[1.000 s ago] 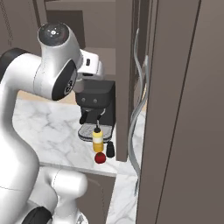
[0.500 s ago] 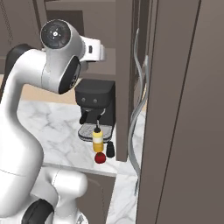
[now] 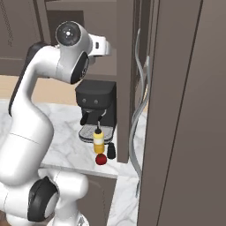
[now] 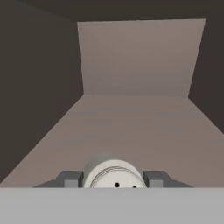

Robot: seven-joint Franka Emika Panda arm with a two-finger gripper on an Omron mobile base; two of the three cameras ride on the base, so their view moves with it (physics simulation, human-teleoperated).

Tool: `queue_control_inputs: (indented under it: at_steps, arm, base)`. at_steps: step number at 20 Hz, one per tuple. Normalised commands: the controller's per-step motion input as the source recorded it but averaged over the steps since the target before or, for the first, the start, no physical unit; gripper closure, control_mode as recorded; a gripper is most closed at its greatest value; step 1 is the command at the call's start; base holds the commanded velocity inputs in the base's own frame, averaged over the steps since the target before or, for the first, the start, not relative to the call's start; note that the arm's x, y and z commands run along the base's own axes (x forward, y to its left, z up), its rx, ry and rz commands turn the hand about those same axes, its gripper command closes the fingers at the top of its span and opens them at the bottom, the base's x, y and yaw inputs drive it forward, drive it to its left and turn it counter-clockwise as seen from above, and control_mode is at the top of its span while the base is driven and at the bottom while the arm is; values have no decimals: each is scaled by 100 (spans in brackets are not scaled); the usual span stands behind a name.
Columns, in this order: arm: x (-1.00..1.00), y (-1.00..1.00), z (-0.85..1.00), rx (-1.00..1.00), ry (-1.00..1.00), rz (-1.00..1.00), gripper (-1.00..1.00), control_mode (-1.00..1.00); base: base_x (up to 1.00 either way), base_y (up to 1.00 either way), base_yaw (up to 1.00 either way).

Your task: There are various items on the counter. Only move the condiments/shakers into the cabinet.

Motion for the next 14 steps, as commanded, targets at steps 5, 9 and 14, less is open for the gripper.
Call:
queue_control_inputs:
  at_steps: [5, 9, 14]
  arm:
    - [79, 14, -1, -4, 1, 0, 100, -100]
    - [52, 18, -19, -9, 6, 0, 100, -100]
    - [38, 21, -36, -14, 13, 0, 100, -100]
  base:
    - [0, 0, 0]
    - [0, 0, 0]
    - [0, 0, 0]
